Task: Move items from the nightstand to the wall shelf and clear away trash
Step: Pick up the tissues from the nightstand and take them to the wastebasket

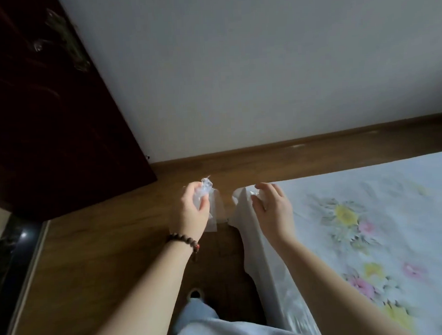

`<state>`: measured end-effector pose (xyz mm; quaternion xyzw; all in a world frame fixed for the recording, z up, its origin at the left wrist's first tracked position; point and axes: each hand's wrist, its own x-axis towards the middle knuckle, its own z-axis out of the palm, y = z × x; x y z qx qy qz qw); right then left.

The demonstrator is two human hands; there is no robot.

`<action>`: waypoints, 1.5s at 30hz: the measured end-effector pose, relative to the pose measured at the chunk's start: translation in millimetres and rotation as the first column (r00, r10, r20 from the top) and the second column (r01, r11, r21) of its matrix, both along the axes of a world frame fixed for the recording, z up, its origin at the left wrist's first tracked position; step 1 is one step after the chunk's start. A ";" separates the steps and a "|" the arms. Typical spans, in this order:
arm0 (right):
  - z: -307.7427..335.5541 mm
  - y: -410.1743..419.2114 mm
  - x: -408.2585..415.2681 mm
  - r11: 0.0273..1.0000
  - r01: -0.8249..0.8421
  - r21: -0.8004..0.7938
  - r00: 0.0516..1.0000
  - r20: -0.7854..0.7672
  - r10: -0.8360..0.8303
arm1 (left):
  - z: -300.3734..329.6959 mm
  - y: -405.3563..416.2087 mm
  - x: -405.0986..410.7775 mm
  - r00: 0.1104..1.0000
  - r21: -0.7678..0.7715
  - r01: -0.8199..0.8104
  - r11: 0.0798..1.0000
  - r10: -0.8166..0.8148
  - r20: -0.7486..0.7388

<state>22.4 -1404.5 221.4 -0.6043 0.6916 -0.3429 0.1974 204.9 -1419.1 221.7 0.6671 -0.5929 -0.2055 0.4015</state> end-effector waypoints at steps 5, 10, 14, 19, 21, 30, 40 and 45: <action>-18.8 -99.5 7.0 1.000 0.014 -0.007 1.000 0.002 -0.014 | -19.2 -99.5 13.2 1.000 -0.010 0.005 1.000 -0.004 0.023; -30.1 -224.4 29.5 0.996 0.079 -0.035 0.997 0.029 -0.078 | -24.1 -227.5 27.1 0.993 -0.026 0.056 0.998 -0.052 0.110; -20.9 -325.1 48.0 0.989 0.143 -0.034 0.990 0.027 -0.142 | -12.5 -336.1 39.5 0.977 -0.036 0.163 0.986 -0.156 0.144; -7.5 -413.5 38.6 0.965 0.253 -0.071 0.967 0.029 -0.252 | 0.4 -446.4 27.3 0.957 -0.027 0.260 0.965 -0.253 0.143; -6.4 -435.1 25.2 0.948 0.309 -0.073 0.951 0.031 -0.307 | -0.1 -479.3 11.1 0.940 -0.019 0.315 0.949 -0.310 0.142; -21.1 -497.2 -83.0 0.798 0.602 -0.024 0.798 0.065 -0.599 | -15.4 -590.1 -115.4 0.809 0.042 0.580 0.813 -0.581 0.091; -24.1 -578.4 -273.8 0.602 0.795 -0.067 0.606 0.080 -0.791 | -8.7 -717.3 -339.0 0.608 -0.008 0.791 0.612 -0.784 0.128; -11.3 -584.3 -361.2 0.466 0.877 -0.122 0.478 0.105 -0.872 | -1.1 -739.7 -449.8 0.480 -0.019 0.876 0.481 -0.870 0.111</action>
